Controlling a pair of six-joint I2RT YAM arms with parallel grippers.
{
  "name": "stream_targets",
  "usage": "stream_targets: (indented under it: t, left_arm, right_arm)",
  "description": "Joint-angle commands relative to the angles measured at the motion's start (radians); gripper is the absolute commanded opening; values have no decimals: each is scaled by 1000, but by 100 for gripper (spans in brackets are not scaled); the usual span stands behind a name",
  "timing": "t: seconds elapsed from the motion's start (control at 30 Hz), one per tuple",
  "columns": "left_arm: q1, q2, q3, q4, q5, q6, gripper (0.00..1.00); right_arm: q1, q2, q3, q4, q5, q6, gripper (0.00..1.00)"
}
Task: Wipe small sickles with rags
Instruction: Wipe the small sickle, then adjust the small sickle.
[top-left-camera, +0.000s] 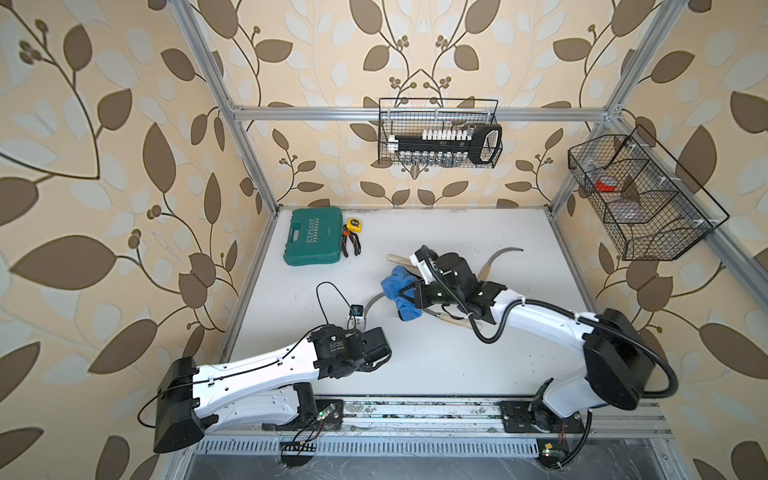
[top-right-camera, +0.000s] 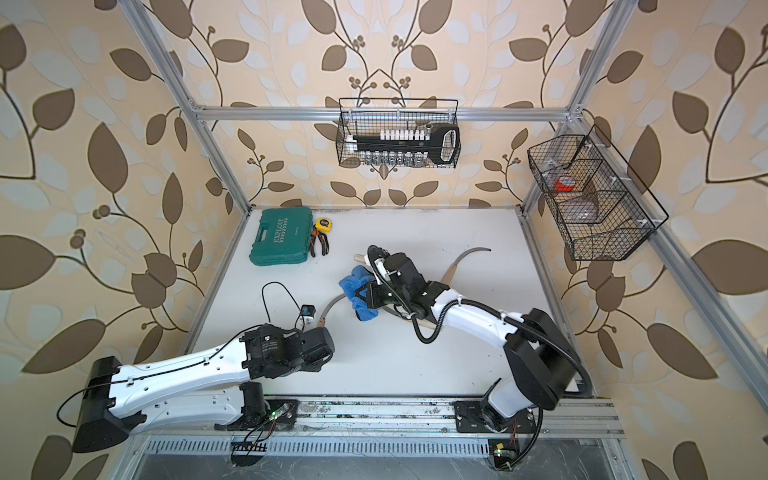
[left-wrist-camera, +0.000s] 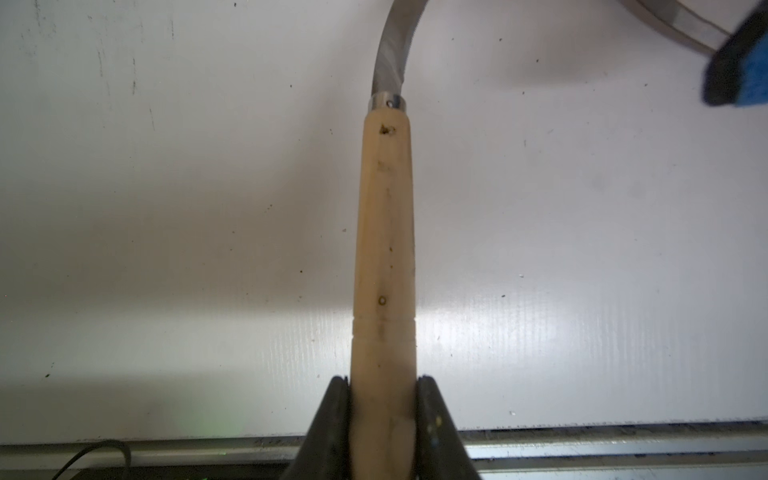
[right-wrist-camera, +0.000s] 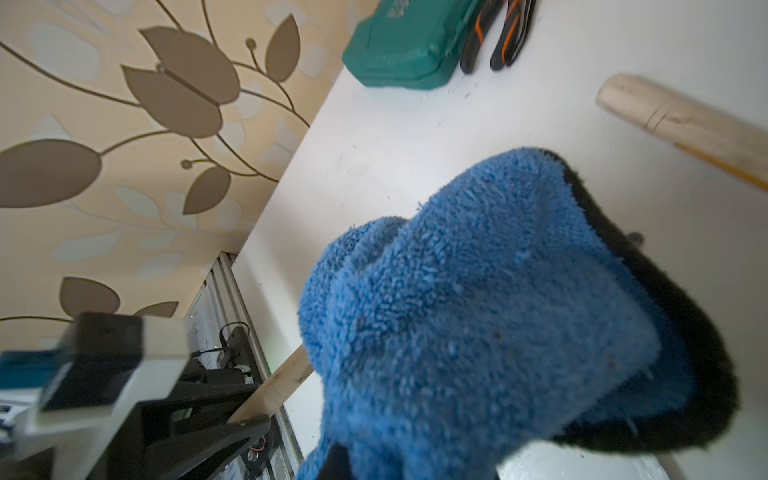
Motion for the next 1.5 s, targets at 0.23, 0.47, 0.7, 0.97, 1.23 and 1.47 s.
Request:
stream_targets:
  t: [0.23,0.47,0.7,0.97,1.23,1.47]
  left_arm:
    - [82,-122,63,95,69,61,0]
    - [91,-232,19,276,108,31,0]
    - [136,-189,-4,466,143,56,0]
    - [327,-91,-65,690,425,57,0]
    - [347,-13,-74,781,536,80,0]
    - [367,22,-81,825,588,100,0]
  right_arm:
    - [-8,-372,-179,-126,203,9,0]
    - [99,-400,-286,-80,268,52,0]
    - [216,-312,-291,-11,316,72,0]
    - [187,-172,-233,59,307,54,0]
    - [80,77,-79,145,156,33,0]
    - [85,170,66,119,127,21,0]
